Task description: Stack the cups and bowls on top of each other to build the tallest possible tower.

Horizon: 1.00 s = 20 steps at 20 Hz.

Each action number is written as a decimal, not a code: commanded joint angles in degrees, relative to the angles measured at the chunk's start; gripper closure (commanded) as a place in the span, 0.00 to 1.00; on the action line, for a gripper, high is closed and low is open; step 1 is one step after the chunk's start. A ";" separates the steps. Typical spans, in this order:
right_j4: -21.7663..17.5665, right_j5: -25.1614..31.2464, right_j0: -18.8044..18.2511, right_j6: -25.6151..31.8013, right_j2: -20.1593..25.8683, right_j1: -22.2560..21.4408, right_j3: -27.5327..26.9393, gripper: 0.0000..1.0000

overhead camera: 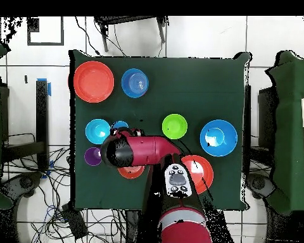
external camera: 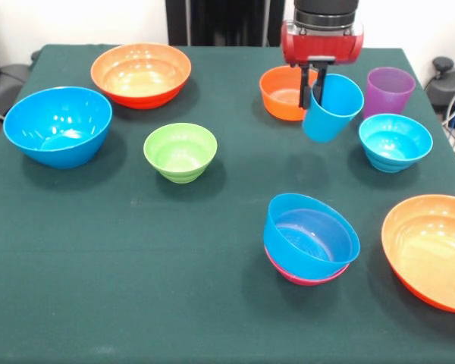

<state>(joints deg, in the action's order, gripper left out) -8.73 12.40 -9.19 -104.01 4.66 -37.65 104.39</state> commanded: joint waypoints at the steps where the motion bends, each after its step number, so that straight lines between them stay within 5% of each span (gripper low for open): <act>1: -1.36 3.77 0.55 -3.12 1.61 3.15 -4.75 1.00; 20: -1.13 8.82 -1.24 -0.97 3.26 1.56 -8.07 1.00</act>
<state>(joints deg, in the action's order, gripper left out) -8.74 14.90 -9.61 -104.01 4.68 -36.70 100.05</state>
